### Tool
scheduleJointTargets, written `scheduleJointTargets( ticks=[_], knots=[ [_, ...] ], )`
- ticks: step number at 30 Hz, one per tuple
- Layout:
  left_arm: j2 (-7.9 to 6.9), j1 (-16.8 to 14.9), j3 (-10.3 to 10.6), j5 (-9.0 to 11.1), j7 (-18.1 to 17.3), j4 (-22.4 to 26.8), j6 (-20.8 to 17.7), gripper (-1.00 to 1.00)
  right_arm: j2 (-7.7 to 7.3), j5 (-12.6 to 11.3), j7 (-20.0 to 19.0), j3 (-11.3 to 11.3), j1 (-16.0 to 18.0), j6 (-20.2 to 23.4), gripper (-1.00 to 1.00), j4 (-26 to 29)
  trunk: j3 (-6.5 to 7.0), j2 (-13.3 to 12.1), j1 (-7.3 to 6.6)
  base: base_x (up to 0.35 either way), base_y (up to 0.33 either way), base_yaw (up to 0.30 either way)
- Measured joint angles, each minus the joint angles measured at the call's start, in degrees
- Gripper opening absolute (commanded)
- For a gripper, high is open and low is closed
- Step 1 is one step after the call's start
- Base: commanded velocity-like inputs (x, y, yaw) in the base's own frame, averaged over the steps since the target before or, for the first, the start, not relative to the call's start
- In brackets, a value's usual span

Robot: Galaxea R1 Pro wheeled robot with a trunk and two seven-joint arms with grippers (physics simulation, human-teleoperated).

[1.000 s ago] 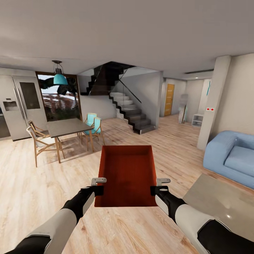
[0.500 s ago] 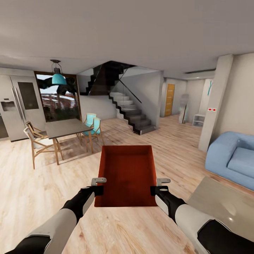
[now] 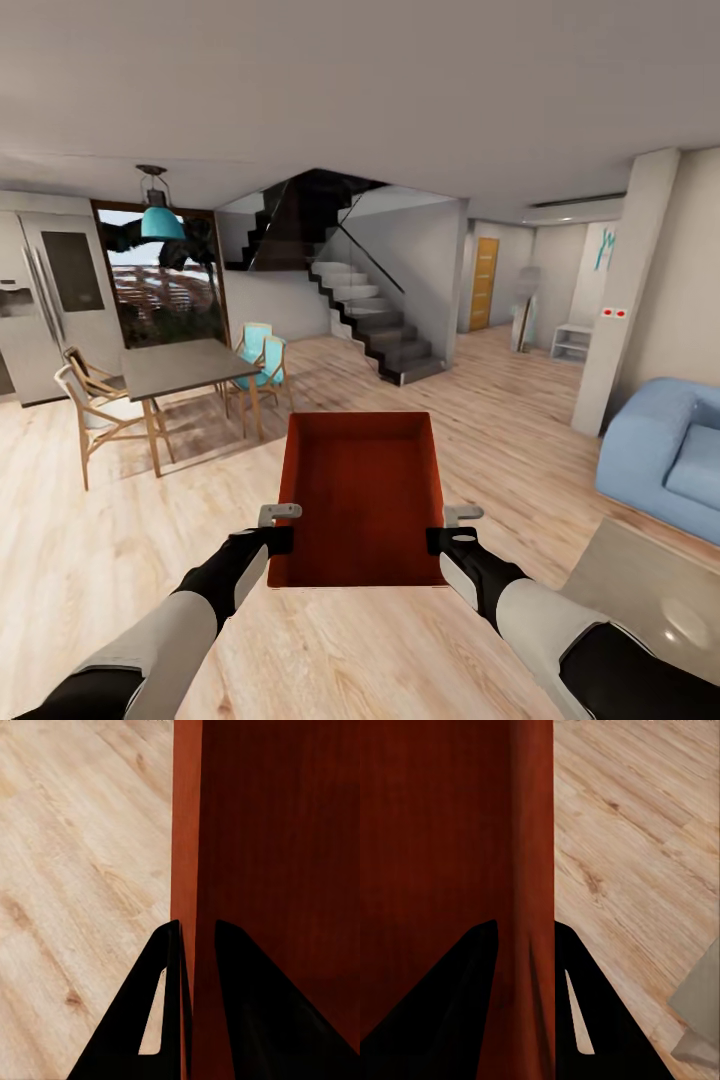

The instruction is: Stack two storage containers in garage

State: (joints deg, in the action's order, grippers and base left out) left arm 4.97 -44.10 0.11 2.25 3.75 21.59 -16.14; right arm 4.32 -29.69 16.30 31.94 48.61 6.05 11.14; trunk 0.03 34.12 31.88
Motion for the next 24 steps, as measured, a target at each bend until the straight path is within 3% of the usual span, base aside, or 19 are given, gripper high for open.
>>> scheduleJointTargets(
  ticks=[24],
  knots=[
    [-0.08,0.0,0.1,0.2,-0.1,-0.2,0.0,-1.0,0.02,-0.4,0.0,0.3,0.0,0.0,-1.0,-0.1,0.0,0.0,0.0,0.323,0.029,0.0]
  ],
)
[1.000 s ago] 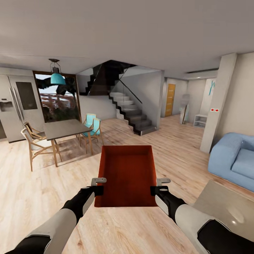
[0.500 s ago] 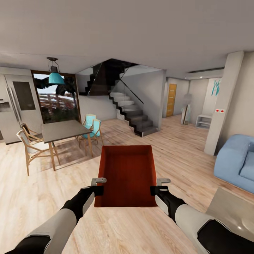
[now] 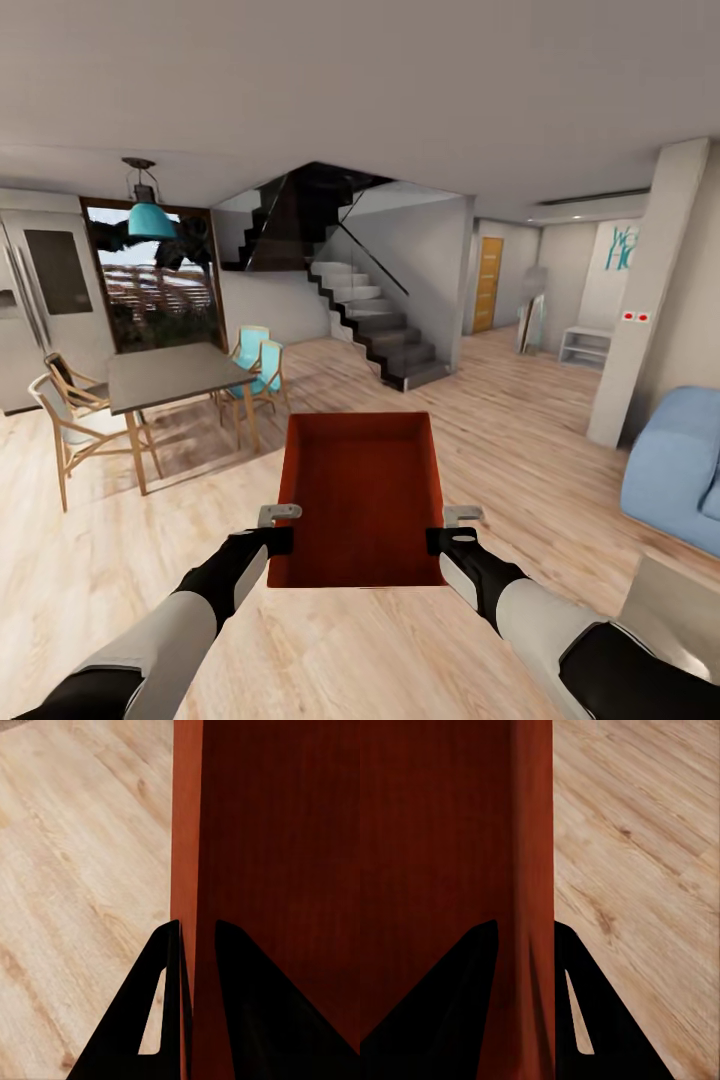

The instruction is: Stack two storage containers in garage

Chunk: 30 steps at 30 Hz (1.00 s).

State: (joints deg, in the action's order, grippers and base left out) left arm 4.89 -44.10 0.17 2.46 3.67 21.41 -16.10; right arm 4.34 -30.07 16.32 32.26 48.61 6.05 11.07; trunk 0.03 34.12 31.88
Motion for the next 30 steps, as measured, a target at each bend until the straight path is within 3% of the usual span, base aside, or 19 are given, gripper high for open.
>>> scheduleJointTargets(
  ticks=[4,30],
  knots=[
    [-0.04,0.0,0.1,0.8,0.0,-1.0,1.7,-1.0,0.0,1.5,0.1,-0.4,0.0,0.0,-1.0,0.3,0.01,0.0,0.0,0.323,0.0,0.0],
    [-0.06,0.0,0.1,1.0,0.0,-1.3,2.0,-1.0,0.0,1.4,0.2,-0.2,0.0,0.0,-1.0,0.2,0.01,0.0,0.0,0.323,0.0,0.0]
  ],
)
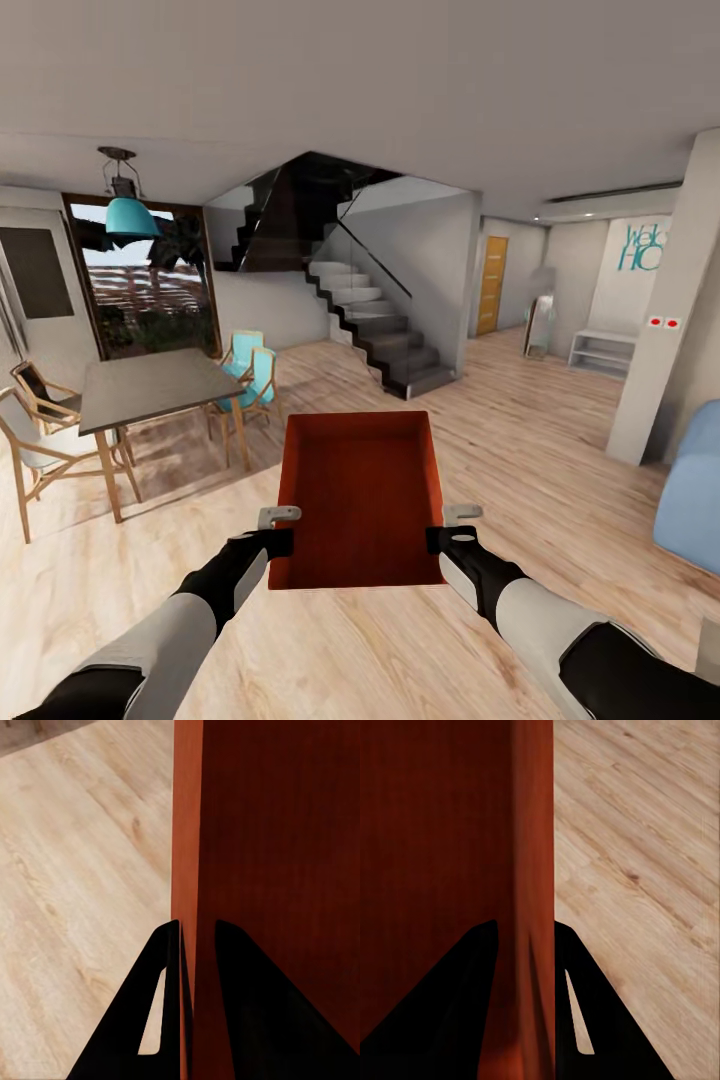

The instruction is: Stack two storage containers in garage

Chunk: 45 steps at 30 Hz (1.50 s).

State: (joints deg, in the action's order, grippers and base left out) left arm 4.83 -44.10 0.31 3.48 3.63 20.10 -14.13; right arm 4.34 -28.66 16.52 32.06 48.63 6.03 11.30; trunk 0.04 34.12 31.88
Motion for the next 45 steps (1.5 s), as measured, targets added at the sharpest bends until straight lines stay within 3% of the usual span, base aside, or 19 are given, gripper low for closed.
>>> scheduleJointTargets(
  ticks=[14,45],
  knots=[
    [0.01,0.0,0.0,0.0,0.0,0.0,0.0,-1.0,-0.01,0.0,0.0,0.0,0.0,0.0,-1.0,0.0,0.0,0.0,0.0,0.324,0.0,-0.021],
    [0.01,0.0,0.0,0.0,0.0,0.0,0.0,-1.0,-0.01,0.0,0.0,0.0,0.0,0.0,-1.0,0.0,-1.13,-0.1,-0.01,0.324,0.0,-0.221]
  ],
)
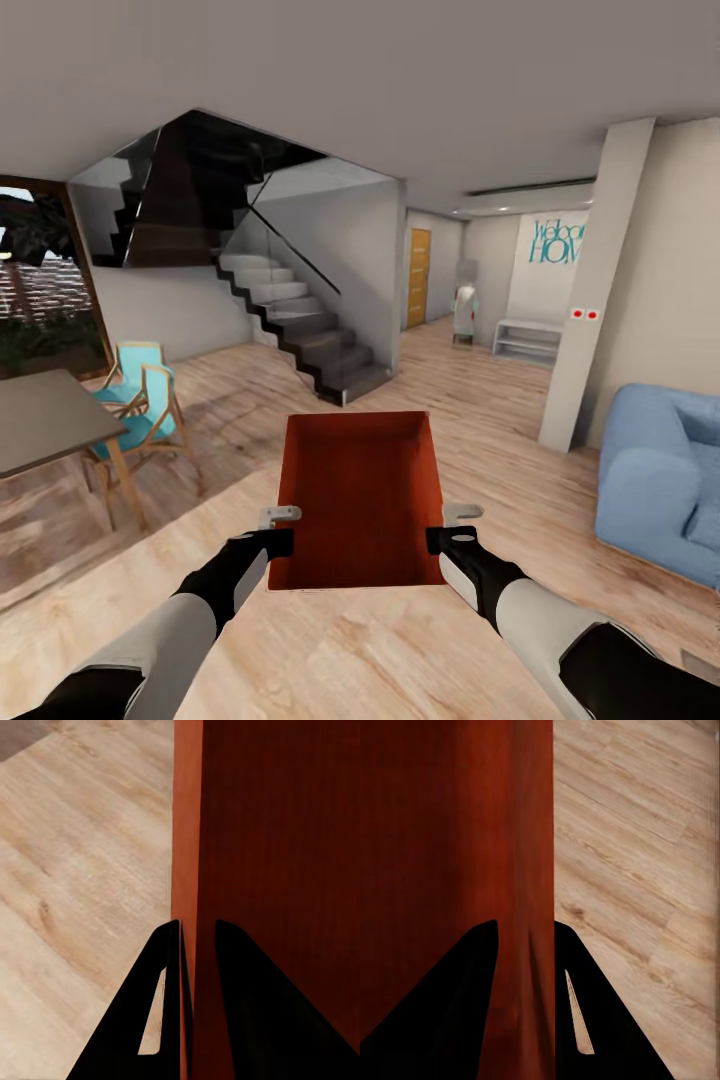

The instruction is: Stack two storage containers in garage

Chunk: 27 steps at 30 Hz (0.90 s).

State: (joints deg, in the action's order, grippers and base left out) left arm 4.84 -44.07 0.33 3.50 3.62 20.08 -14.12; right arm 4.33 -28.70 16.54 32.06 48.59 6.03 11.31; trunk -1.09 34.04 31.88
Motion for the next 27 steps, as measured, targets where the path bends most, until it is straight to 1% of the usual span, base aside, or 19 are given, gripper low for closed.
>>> scheduleJointTargets(
  ticks=[5,27],
  knots=[
    [-0.02,0.0,0.0,0.0,0.0,0.0,0.0,-1.0,0.01,0.0,0.0,0.0,0.0,0.0,-1.0,0.0,-0.16,0.0,0.0,0.324,0.0,-0.129],
    [-0.01,0.0,0.0,0.0,0.0,0.0,0.0,-1.0,0.02,0.0,0.0,0.0,0.0,0.0,-1.0,0.0,-0.19,0.0,0.0,0.324,0.0,-0.003]
  ],
)
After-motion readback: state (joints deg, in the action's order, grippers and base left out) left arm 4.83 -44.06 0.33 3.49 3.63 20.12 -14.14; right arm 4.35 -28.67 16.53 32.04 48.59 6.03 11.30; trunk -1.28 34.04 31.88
